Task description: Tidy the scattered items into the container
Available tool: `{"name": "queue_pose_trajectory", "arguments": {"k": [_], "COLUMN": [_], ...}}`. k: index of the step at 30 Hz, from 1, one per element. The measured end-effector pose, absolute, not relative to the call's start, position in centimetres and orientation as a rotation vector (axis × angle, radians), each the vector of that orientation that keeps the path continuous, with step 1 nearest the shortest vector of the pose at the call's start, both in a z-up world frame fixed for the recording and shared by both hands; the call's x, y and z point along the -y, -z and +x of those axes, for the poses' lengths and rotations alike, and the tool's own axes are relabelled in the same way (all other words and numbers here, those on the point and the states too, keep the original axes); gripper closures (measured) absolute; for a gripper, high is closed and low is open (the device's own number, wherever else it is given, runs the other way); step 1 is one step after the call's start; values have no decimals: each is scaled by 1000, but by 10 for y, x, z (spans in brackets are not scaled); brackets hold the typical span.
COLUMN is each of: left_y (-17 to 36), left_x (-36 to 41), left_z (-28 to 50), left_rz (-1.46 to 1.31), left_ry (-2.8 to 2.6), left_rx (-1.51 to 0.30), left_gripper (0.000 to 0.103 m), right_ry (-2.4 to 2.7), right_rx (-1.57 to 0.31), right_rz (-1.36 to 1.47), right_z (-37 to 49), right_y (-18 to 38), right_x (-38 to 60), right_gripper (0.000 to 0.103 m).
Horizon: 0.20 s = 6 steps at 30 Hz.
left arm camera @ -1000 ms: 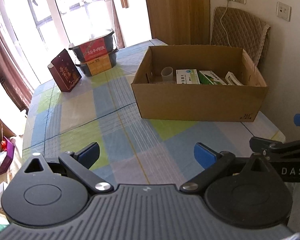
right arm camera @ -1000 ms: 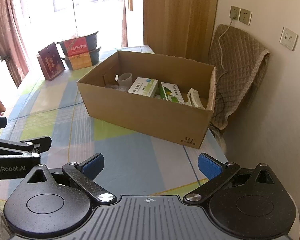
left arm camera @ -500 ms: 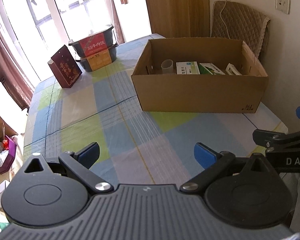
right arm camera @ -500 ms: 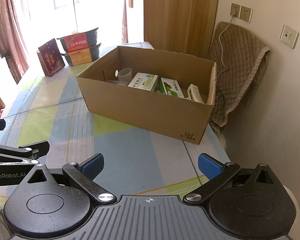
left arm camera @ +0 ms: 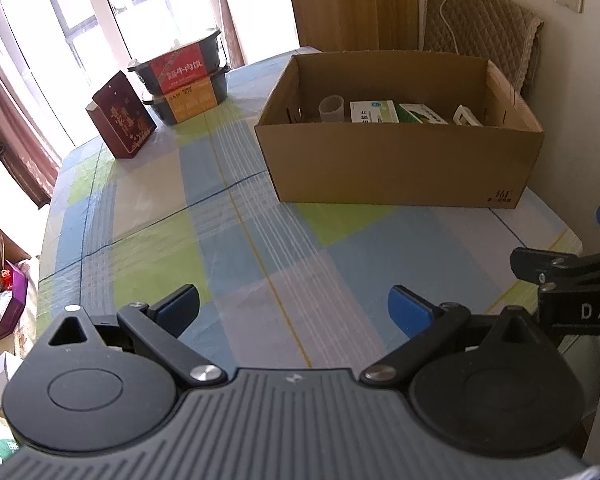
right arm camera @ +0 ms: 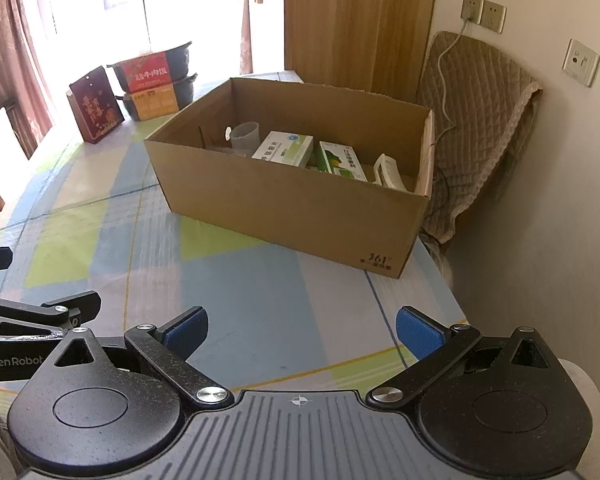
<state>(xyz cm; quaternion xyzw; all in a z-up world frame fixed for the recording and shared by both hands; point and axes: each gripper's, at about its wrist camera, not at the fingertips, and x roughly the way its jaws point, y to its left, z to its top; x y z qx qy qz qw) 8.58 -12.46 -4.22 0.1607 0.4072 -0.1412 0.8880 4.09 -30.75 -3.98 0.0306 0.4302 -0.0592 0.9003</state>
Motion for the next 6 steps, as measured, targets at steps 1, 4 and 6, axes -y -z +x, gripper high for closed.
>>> {"name": "queue_pose_trajectory", "arguments": {"k": [1, 4, 6], "left_y": [43, 46, 48], "left_x": [125, 125, 125], "left_z": [86, 87, 88], "left_rz": [334, 334, 337], "left_ry": [295, 303, 298], "left_rx": [-848, -847, -847], "left_gripper": [4, 3, 3], "right_ry": [124, 126, 127], "right_rx": [-892, -898, -900], "right_rz": [64, 65, 64], "right_z": [42, 44, 45], "right_y": [41, 43, 44], "right_x": [308, 308, 308], "right_gripper": [0, 0, 0]}}
